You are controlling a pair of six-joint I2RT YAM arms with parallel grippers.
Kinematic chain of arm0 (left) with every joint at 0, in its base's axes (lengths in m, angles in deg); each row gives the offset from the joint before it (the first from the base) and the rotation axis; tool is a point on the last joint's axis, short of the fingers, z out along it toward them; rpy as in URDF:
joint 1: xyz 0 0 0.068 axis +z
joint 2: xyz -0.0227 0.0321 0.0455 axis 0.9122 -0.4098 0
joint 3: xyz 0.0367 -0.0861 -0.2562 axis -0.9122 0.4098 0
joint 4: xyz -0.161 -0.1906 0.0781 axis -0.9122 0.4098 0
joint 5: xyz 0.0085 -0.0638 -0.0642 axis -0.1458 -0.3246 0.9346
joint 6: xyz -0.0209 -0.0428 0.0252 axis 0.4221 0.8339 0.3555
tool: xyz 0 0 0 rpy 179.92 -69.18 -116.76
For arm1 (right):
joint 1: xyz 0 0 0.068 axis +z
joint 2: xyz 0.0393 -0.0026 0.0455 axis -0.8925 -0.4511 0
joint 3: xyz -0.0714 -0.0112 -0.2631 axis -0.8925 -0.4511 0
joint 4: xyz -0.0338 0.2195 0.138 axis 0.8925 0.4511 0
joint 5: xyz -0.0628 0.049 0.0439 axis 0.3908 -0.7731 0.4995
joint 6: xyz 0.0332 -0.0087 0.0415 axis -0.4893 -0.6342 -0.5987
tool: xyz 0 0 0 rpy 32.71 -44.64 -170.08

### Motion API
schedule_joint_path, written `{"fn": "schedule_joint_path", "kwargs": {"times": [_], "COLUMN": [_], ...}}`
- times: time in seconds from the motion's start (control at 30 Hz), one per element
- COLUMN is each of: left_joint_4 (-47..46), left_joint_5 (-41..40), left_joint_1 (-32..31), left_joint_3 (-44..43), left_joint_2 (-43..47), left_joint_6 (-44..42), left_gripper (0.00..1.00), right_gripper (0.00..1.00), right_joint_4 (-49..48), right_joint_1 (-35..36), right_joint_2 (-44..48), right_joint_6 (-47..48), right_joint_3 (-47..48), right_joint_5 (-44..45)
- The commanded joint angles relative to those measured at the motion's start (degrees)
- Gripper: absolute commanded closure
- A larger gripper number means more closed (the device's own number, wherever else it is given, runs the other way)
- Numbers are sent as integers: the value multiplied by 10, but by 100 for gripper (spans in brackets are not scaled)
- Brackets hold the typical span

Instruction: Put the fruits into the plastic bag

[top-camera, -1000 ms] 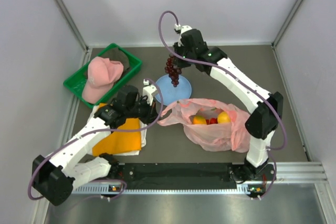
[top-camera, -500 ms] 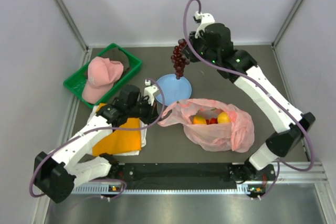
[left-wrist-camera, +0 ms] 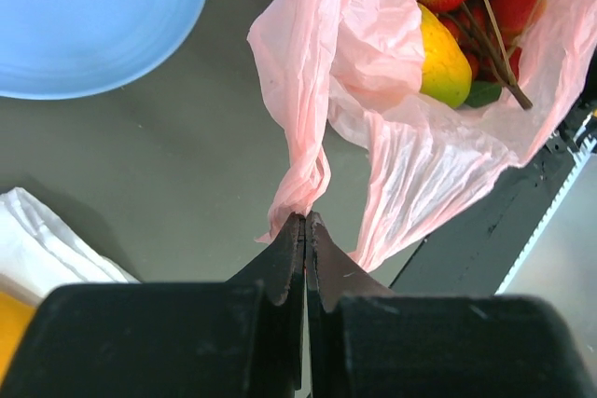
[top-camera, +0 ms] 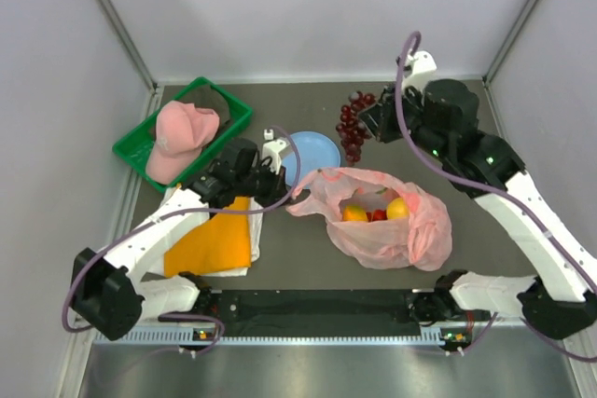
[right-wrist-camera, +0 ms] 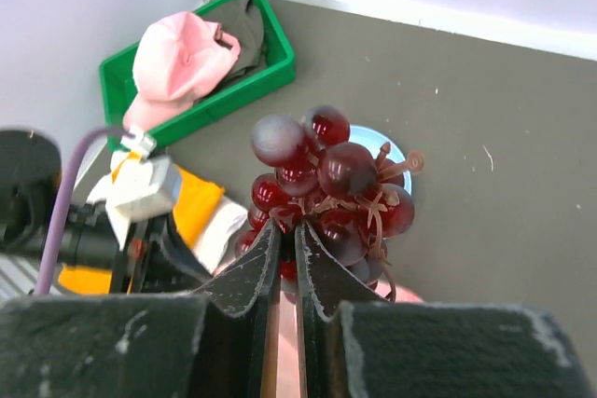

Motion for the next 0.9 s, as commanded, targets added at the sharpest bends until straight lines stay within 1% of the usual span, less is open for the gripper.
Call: {"fn": "schedule_joint_path", "kwargs": {"times": [0.0, 0.2, 0.5, 0.6, 0.83, 0.87], "left_joint_4": [-13, -7, -1, -2, -6, -6], "left_joint_5": [-12, -7, -19, -13, -19, -19], "left_joint_1": [3, 3, 3, 2, 3, 3], "left_joint_3": [-35, -76, -126, -131, -139, -143], "left_joint_2": [-19, -59, -88, -91, -90, -89], "left_joint_6": [8, 13, 6, 7, 5, 5], "left_gripper": [100, 100, 100, 100, 100, 100], "right_gripper": [100, 100, 100, 100, 100, 100], "right_joint_4": [-21, -20, -19, -15, 44, 60], "right_joint_1": [-4, -2, -3, -2, -2, -2], "right_joint_2": [64, 103, 139, 151, 154, 153], "right_joint_6": [-11, -20, -36, -39, -36, -35], "right_joint_3": [-34, -60, -147, -190, -227, -227], "right_joint_5": [-14, -60, -84, -68, -37, -18]}}
